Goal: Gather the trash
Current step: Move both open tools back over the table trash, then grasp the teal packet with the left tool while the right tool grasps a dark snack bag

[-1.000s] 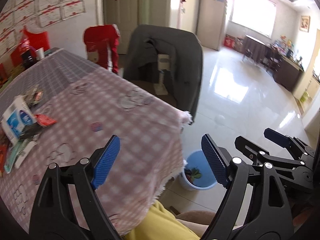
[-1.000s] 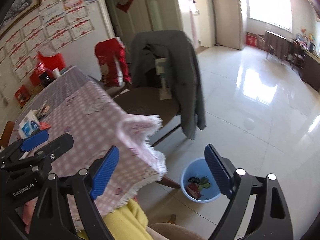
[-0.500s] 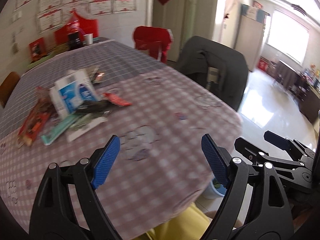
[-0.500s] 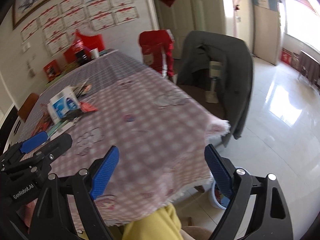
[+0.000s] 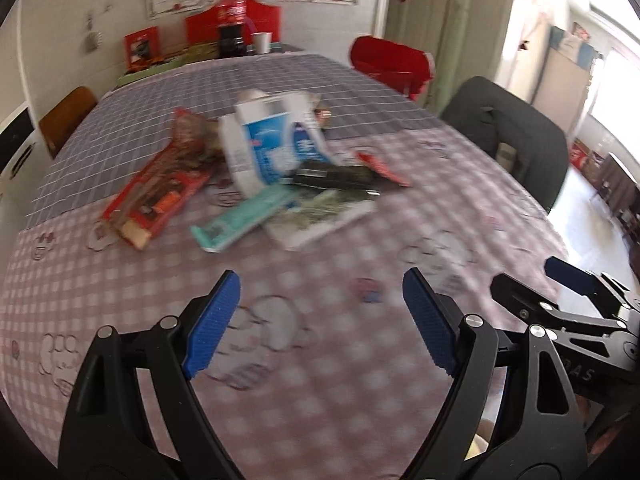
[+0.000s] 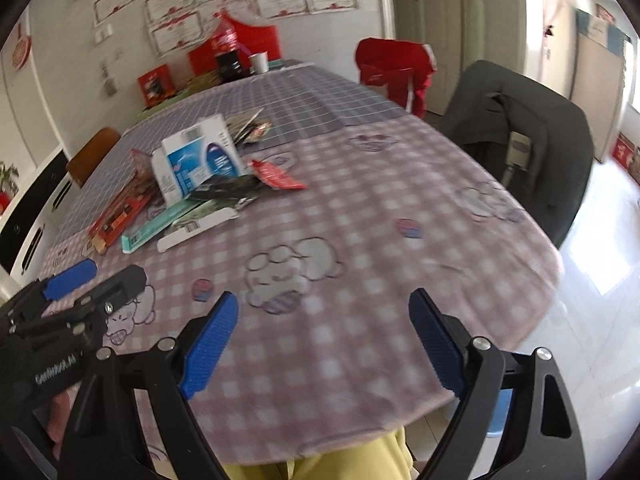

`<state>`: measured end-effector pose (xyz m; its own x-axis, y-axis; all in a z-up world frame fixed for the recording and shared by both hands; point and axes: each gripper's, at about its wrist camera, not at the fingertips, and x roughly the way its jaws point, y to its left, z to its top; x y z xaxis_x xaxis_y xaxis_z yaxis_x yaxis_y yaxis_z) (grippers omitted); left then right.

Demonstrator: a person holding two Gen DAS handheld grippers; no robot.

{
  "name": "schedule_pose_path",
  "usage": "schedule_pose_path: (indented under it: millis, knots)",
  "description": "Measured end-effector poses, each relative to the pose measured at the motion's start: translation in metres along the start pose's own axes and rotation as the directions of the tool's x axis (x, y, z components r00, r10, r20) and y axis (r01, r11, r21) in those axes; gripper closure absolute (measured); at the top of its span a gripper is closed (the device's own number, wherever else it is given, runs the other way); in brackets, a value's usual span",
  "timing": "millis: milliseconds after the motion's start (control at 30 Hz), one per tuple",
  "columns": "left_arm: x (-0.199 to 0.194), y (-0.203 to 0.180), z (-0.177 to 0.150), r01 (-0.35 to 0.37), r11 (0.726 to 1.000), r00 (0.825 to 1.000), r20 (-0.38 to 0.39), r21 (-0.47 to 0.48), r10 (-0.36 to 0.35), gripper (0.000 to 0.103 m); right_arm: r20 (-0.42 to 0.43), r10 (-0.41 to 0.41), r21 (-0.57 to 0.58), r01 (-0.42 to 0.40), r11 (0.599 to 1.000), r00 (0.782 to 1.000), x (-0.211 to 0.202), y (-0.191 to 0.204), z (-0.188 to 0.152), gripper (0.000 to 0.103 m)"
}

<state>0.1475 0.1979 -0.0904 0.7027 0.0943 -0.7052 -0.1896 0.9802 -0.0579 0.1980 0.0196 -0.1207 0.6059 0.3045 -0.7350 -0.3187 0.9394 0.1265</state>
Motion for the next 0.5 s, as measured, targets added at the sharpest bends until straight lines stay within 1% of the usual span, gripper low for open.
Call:
schedule_pose_path:
  millis: [33,100,167,300,367,433,467,500]
  knots:
    - [0.003,0.009,0.002,-0.012,1.000,1.000,-0.003,-0.007,0.012,0.021,-0.008,0.005,-0.008,-0.005,1.000,1.000,0.004,0.004,0.002,0.017]
    - [0.012,0.021,0.008,-0.011,1.000,1.000,-0.020,-0.002,0.011,0.021,-0.024,0.014,-0.027,-0.014,1.000,1.000,0.014,0.014,0.005,0.017]
    - [0.022,0.032,0.015,-0.007,1.000,0.999,-0.043,0.023,0.008,0.021,-0.038,0.020,-0.041,-0.022,0.999,0.999,0.022,0.022,0.010,0.017]
    - [0.042,0.045,0.030,-0.019,0.998,0.997,-0.074,0.068,0.024,0.021,-0.054,0.038,-0.050,-0.041,0.998,0.998,0.036,0.035,0.021,0.017]
    - [0.051,0.049,0.039,-0.008,0.996,0.995,-0.098,0.091,0.017,0.021,-0.055,0.042,-0.051,-0.045,0.998,0.998,0.043,0.039,0.026,0.017]
    - [0.062,0.050,0.048,0.033,0.991,0.993,-0.120,0.133,-0.017,0.021,-0.058,0.043,-0.047,-0.045,0.998,0.997,0.049,0.043,0.031,0.017]
    - [0.068,0.051,0.050,0.039,0.988,0.991,-0.136,0.149,-0.018,0.021,-0.062,0.042,-0.042,-0.045,0.998,0.997,0.053,0.044,0.033,0.017]
    - [0.076,0.050,0.054,0.033,0.983,0.988,-0.153,0.178,-0.005,0.021,-0.066,0.043,-0.034,-0.045,0.998,0.997,0.057,0.045,0.036,0.017]
